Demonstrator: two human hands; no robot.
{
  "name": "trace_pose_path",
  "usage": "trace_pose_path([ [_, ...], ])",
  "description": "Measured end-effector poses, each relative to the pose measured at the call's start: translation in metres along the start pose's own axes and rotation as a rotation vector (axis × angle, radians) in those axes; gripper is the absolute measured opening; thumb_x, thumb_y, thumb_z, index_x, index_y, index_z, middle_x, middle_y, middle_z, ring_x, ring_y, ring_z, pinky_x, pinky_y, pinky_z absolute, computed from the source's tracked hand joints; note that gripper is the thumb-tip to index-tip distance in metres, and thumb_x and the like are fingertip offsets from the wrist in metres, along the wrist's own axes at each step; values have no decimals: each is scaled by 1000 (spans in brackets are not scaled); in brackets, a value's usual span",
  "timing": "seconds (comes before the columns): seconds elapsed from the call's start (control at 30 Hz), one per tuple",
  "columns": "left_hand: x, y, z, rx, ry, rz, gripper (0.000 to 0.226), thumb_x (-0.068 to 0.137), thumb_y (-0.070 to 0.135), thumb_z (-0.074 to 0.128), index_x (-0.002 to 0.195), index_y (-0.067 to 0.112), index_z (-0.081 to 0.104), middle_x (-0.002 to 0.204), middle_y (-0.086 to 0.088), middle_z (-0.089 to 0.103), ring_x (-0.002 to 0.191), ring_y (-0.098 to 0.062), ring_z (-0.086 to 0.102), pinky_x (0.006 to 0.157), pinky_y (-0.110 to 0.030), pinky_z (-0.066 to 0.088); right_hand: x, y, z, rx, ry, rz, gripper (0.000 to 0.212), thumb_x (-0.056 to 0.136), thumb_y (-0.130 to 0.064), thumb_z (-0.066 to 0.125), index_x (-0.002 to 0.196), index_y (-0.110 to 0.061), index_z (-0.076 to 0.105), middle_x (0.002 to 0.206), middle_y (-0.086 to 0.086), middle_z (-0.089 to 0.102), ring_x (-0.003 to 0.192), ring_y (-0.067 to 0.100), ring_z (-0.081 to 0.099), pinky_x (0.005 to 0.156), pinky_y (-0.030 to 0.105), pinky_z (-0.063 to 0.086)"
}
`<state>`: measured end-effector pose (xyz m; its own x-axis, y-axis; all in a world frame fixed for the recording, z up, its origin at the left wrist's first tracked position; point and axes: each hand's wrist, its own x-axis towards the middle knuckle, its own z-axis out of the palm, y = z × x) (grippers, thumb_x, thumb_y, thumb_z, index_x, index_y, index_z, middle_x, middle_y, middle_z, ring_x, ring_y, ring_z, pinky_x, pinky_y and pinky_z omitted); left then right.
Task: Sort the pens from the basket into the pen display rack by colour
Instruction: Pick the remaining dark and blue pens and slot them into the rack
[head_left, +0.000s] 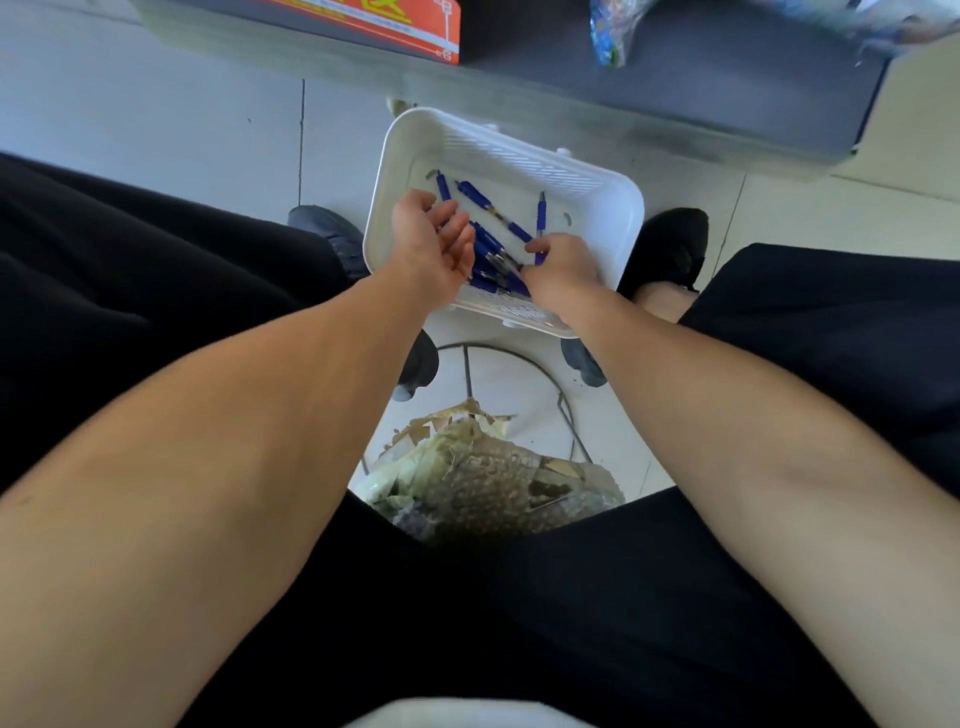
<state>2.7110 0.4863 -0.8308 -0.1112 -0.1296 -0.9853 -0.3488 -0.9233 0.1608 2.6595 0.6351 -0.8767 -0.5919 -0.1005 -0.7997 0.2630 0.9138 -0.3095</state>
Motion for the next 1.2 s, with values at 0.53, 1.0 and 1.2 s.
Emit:
trace_pose_path([
  [0.53,17,-13,15,565,130,269,33,106,28,40,83,14,59,83,-3,68,75,-17,67,71,-29,59,-31,-25,-6,688,-389,-153,24,84,-9,79,107,-10,75,90,8,78,83,21,76,78,28,59],
  [1.0,18,-7,15,593,232,203,41,103,29,40,131,6,59,70,1,50,55,-12,43,49,-23,37,30,-24,19,-677,-390,-166,80,98,-45,49,162,-19,10,168,5,-18,155,31,-12,125,51,9],
  [1.2,13,-3,11,515,151,185,26,105,24,37,98,6,54,63,1,41,47,-10,36,44,-19,33,27,-18,32,-522,-296,-97,75,91,-50,51,151,-10,31,153,12,16,139,36,23,115,41,27],
])
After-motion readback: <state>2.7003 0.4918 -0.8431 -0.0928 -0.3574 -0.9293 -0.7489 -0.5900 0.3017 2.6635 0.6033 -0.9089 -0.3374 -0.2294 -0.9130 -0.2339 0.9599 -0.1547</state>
